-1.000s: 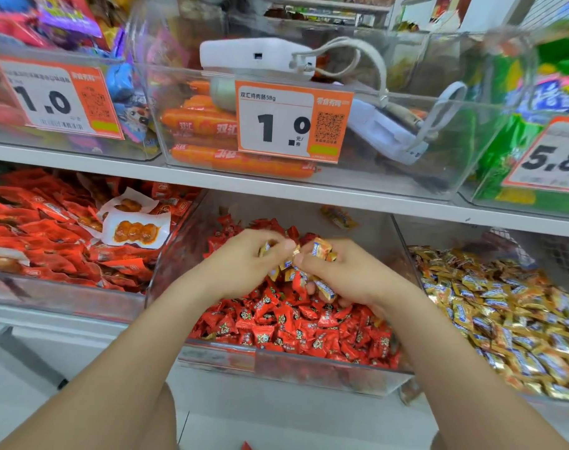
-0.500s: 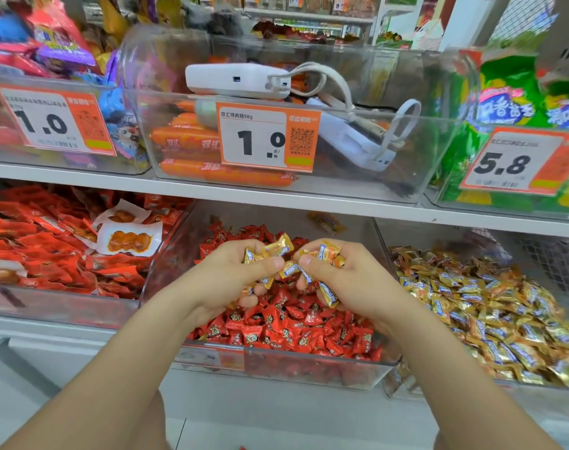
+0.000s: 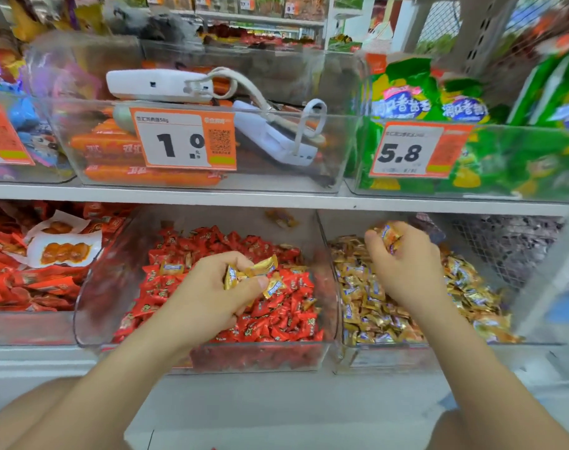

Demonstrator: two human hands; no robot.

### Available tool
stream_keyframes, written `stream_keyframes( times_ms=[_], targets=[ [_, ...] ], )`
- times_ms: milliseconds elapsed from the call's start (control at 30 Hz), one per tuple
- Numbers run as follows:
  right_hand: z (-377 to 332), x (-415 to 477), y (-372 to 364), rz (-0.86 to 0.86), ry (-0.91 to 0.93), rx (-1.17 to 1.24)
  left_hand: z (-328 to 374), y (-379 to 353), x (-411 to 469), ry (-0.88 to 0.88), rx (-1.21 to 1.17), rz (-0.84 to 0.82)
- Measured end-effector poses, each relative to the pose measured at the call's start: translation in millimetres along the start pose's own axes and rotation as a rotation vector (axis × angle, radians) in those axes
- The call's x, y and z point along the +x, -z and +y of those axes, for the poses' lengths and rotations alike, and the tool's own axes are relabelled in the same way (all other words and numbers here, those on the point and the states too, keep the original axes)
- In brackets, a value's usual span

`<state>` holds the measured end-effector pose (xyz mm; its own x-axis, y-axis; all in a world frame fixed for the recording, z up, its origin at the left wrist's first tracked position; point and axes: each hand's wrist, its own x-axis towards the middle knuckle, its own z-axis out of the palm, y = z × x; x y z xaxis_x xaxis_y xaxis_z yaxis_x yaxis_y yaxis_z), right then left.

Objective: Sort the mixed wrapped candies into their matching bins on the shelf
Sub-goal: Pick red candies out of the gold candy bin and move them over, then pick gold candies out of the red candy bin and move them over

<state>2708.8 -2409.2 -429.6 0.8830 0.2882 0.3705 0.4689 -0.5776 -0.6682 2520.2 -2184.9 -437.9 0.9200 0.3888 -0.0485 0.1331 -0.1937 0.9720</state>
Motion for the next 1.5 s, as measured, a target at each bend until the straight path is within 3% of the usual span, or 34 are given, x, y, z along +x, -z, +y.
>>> stream_keyframes(
  times_ms=[33,133,233,367,500,633,700,800,867,967,1100,1200,1367,1500],
  targets=[
    [17,6,4,-0.005,-0.004,-0.137,7,-13,-3,-0.007,-0.004,-0.026],
    [59,15,16,-0.265,0.024,-0.425,31,-53,-3,-0.105,0.059,-0.063],
    [87,15,31,-0.411,0.093,-0.361,55,-96,8,-0.308,0.295,-0.039],
    [108,15,57,-0.137,0.134,-0.122,74,-150,41,-0.413,0.568,0.032],
    [119,5,75,0.037,0.003,0.036,68,-193,85,-0.363,0.62,0.017],
    [113,-7,80,0.028,-0.016,0.026,60,-208,110,-0.312,0.837,-0.282],
    [101,-11,81,0.001,-0.009,0.034,58,-204,106,-0.318,1.033,-0.34],
    [74,-18,75,-0.057,-0.001,0.037,59,-180,78,-0.549,1.167,-0.18],
    [49,-26,66,-0.091,0.041,0.036,56,-154,52,-0.72,1.046,-0.031],
    [-1,-46,48,-0.185,0.135,0.104,32,-105,19,-0.761,0.94,0.173],
    [-62,-70,8,-0.303,0.322,0.122,-8,-28,4,-0.516,1.007,0.313],
    [-81,-72,-36,-0.357,0.334,-0.053,-36,20,13,-0.129,1.132,0.315],
    [-84,-48,-105,-0.561,0.134,-0.506,-39,55,34,0.303,1.065,0.26],
    [-84,-14,-144,-0.61,-0.077,-0.513,-29,63,56,0.481,0.898,0.154]
  ],
)
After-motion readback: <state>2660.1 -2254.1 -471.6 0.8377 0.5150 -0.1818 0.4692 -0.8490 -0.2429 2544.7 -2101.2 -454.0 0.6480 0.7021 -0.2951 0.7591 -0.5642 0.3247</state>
